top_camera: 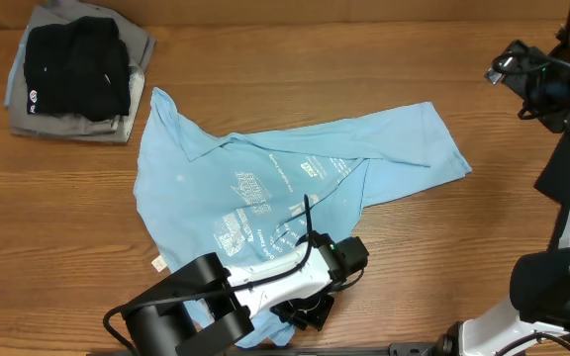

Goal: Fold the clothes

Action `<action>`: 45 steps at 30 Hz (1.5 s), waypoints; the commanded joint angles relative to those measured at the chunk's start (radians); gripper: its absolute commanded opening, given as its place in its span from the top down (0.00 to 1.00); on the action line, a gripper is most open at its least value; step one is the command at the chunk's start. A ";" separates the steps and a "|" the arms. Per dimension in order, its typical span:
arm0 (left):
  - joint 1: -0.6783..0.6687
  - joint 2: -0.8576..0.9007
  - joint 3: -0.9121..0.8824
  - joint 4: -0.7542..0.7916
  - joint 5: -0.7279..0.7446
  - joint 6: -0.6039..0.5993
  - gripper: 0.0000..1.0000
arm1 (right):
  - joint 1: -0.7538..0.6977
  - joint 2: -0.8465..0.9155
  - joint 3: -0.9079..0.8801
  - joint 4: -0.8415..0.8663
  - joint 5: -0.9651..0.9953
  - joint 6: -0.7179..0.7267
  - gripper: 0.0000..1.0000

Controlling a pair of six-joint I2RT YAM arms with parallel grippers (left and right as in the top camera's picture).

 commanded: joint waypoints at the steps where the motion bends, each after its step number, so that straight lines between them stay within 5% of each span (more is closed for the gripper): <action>1: 0.000 0.033 -0.016 0.020 -0.019 0.015 0.96 | -0.004 0.034 -0.055 0.028 0.005 -0.003 0.01; 17: 0.000 0.033 -0.016 0.024 -0.026 0.014 0.96 | 0.051 0.231 -0.160 0.076 -0.171 -0.053 0.17; 21: 0.000 0.033 -0.016 0.024 -0.026 0.007 0.96 | 0.071 0.301 -0.164 0.064 -0.210 -0.051 0.34; 30: 0.000 0.033 -0.016 0.024 -0.032 0.003 0.96 | 0.089 0.334 -0.237 0.074 -0.219 -0.025 0.34; 45: 0.000 0.033 -0.016 0.031 -0.033 0.003 0.96 | 0.122 0.334 -0.377 0.241 -0.253 -0.032 0.53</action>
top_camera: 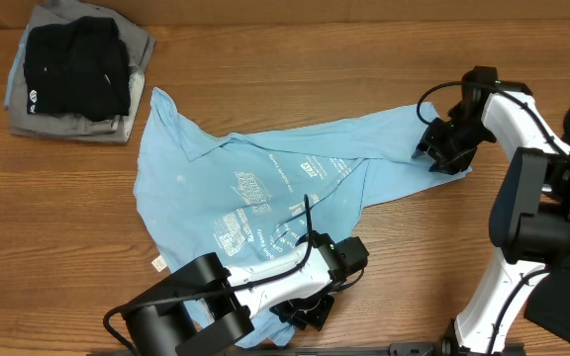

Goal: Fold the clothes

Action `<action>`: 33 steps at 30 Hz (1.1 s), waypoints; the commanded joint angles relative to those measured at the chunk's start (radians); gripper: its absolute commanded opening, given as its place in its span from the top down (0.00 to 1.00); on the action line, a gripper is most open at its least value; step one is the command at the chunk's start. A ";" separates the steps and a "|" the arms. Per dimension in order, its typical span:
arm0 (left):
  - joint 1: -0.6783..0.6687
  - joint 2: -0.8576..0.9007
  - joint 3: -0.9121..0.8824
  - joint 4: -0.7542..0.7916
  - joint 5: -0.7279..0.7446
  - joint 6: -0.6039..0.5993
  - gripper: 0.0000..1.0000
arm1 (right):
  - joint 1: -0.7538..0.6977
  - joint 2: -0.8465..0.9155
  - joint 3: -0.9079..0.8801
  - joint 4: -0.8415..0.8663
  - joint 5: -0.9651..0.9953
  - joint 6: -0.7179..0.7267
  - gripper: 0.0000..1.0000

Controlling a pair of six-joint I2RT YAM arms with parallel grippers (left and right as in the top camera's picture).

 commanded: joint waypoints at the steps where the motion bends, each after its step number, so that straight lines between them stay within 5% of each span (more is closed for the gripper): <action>1: 0.000 0.033 -0.016 0.030 -0.032 0.001 0.96 | 0.021 -0.006 -0.006 0.016 -0.014 -0.002 0.55; 4: 0.000 0.033 -0.016 0.030 -0.031 0.001 0.96 | 0.024 -0.005 -0.006 0.026 -0.012 0.002 0.68; 7: 0.000 0.033 -0.016 0.030 -0.032 0.001 0.96 | 0.024 -0.005 -0.006 0.045 -0.010 0.008 0.96; 16: 0.000 0.033 -0.016 0.030 -0.040 0.001 0.96 | 0.023 -0.007 0.143 0.184 -0.154 0.099 0.96; 23: 0.000 0.033 -0.016 0.031 -0.040 0.001 0.96 | 0.030 -0.006 0.271 0.600 -0.208 0.359 0.96; 24: 0.000 0.033 -0.016 0.031 -0.040 0.001 0.96 | 0.030 -0.002 0.271 0.630 -0.197 0.385 0.88; 27: 0.000 0.033 -0.016 0.031 -0.040 0.001 0.96 | 0.030 0.012 0.271 0.653 -0.161 0.396 0.19; 28: 0.000 0.033 -0.016 0.031 -0.041 0.001 0.96 | 0.030 0.018 0.271 0.636 -0.156 0.380 0.03; 33: 0.000 0.033 -0.016 0.031 -0.047 0.002 0.96 | 0.028 0.022 0.275 0.483 -0.141 0.217 0.00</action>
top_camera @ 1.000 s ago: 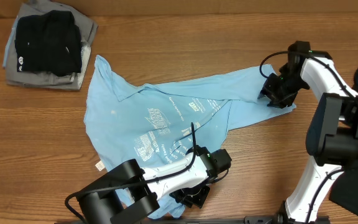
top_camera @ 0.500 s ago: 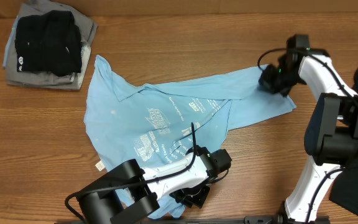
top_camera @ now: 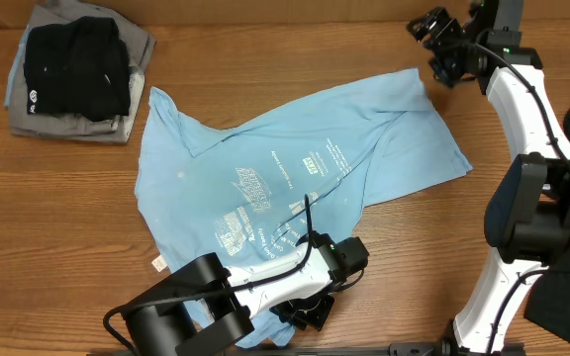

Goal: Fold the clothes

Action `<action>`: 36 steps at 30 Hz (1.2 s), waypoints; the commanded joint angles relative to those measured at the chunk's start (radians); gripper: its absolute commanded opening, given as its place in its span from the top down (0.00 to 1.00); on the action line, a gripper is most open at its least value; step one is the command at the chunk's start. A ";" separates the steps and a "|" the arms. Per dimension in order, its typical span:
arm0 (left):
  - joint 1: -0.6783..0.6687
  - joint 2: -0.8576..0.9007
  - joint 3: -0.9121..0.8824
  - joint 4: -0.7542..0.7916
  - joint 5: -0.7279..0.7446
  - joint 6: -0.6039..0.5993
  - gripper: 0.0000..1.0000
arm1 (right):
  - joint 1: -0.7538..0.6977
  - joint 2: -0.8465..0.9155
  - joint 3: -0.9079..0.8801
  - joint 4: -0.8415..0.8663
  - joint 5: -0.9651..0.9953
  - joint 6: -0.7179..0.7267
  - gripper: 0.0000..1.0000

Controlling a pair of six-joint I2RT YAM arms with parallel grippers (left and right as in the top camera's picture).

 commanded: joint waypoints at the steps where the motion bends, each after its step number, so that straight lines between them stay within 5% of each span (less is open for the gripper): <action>1: 0.000 0.033 -0.016 0.030 -0.044 0.002 0.96 | -0.002 0.018 0.016 -0.093 0.028 -0.116 0.00; 14: 0.000 0.033 -0.016 0.033 -0.044 0.002 0.96 | 0.021 0.018 0.011 -0.426 0.221 -0.189 0.04; 36: 0.000 0.033 -0.016 0.033 -0.044 0.002 0.96 | 0.127 0.132 -0.033 -0.385 0.433 -0.098 0.31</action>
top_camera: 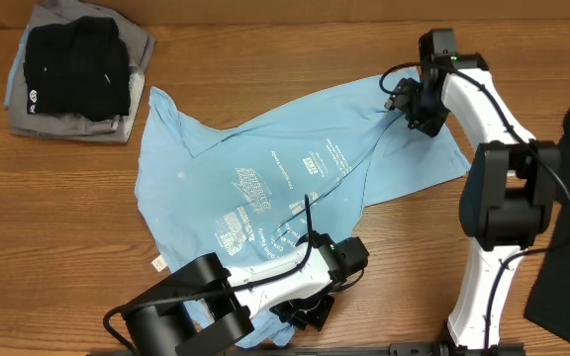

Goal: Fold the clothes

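A light blue T-shirt [265, 168] with white print lies spread and creased on the wooden table [57, 218]. My right gripper [407, 102] is low on the shirt's far right part, next to a fold line. Whether its fingers pinch the cloth cannot be made out. My left gripper [308, 312] rests at the shirt's near hem, close to the front edge. The arm above it hides its fingers and the cloth under them.
A stack of folded clothes [72, 69], black on grey, sits at the far left corner. A dark cloth hangs at the right edge, beside the right arm's base. Bare wood surrounds the shirt.
My right gripper was raised beyond the shirt's far right corner; now it is down on the shirt's far right part. The shirt and left arm look unchanged.
The right arm first stood off at the far right, with the shirt's right side folded over. Then its gripper was at the right sleeve edge. Later that side lay spread toward the far edge with the gripper raised. Now the gripper is on the cloth again. The left arm never moved.
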Action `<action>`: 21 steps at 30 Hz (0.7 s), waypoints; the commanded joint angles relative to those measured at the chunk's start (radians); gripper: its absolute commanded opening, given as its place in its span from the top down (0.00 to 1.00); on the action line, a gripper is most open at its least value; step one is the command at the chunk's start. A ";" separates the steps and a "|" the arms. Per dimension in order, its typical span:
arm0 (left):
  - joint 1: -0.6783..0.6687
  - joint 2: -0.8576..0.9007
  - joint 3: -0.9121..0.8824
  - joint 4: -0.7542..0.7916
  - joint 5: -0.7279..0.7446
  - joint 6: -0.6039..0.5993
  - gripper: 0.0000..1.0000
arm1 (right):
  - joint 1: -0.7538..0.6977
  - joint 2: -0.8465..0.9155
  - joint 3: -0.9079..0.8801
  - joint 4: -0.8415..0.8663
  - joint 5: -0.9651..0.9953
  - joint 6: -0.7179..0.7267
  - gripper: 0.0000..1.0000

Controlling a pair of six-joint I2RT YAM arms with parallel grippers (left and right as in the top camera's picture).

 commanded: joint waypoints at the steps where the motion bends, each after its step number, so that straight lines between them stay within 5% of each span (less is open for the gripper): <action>1: 0.000 0.033 -0.016 0.032 -0.045 0.002 0.96 | -0.006 0.021 -0.007 0.020 0.025 0.016 0.32; 8: 0.000 0.033 -0.016 0.032 -0.045 0.002 0.96 | -0.007 0.037 -0.007 0.049 0.029 0.016 0.48; 17: 0.000 0.033 -0.016 0.029 -0.046 0.002 0.96 | -0.035 0.036 0.063 0.002 0.028 0.020 0.95; 21: 0.000 0.032 -0.014 0.021 -0.045 0.001 0.96 | -0.052 0.035 0.150 -0.077 0.029 0.020 0.96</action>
